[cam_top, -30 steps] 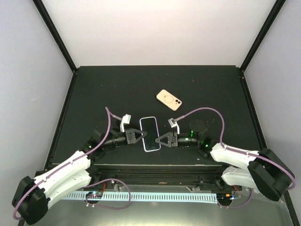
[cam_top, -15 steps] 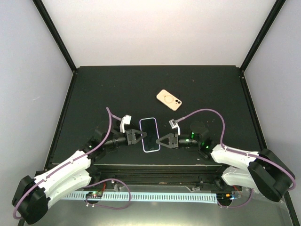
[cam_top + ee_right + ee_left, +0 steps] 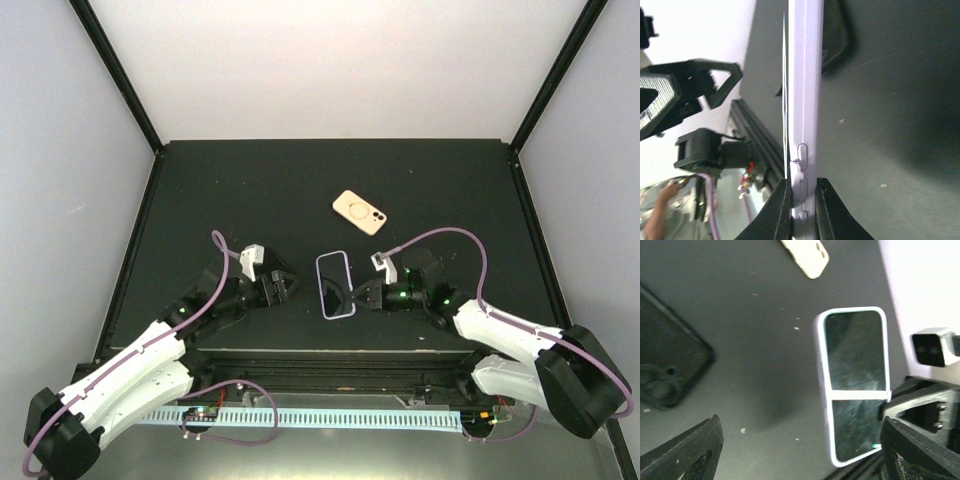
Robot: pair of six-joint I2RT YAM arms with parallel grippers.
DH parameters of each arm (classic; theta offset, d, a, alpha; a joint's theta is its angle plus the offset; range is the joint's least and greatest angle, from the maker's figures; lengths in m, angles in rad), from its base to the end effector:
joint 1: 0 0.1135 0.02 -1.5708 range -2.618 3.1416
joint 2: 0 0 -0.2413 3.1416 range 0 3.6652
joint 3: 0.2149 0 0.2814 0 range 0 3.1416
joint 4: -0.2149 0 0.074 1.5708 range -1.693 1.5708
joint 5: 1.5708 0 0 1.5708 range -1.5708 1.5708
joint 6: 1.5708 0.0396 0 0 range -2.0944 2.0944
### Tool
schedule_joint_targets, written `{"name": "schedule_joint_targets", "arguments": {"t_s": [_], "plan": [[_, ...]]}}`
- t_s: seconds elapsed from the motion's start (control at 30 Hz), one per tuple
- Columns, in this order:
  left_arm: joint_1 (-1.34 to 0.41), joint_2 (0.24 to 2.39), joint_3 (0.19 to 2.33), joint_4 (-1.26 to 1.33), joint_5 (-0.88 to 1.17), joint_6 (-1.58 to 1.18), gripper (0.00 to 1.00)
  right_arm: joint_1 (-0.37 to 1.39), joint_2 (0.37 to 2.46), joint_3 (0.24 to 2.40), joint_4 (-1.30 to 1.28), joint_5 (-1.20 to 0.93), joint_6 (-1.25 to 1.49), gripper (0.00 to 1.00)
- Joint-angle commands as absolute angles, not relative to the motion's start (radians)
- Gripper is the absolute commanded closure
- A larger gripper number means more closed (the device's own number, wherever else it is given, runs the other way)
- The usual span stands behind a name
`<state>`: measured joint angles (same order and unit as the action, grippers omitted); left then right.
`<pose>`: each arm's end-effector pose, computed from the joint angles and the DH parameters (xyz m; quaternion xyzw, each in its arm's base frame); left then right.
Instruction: Put the phone into the phone case
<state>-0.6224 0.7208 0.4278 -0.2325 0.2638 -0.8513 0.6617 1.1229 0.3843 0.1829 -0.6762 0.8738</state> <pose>0.1698 -0.1345 0.1945 -0.0329 0.8609 -0.4169 0.2899 0.1807 0.1721 0.1349 -0.0730 0.8369 0.5270 0.1286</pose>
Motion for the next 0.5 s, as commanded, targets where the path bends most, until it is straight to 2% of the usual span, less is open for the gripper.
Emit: {"name": "schedule_joint_targets", "arguments": {"t_s": [0.0, 0.4, 0.47], "plan": [[-0.610, 0.701, 0.471, -0.391, 0.092, -0.829, 0.12, 0.590, 1.126, 0.454, 0.049, -0.609, 0.711, 0.99], [-0.539, 0.884, 0.555, -0.509, -0.012, -0.759, 0.17, 0.373, 1.251, 0.503, -0.234, -0.575, 0.604, 0.98], [-0.522, 0.914, 0.554, -0.498, -0.007, -0.767, 0.19, 0.351, 1.252, 0.493, -0.251, -0.542, 0.603, 0.96]]}}
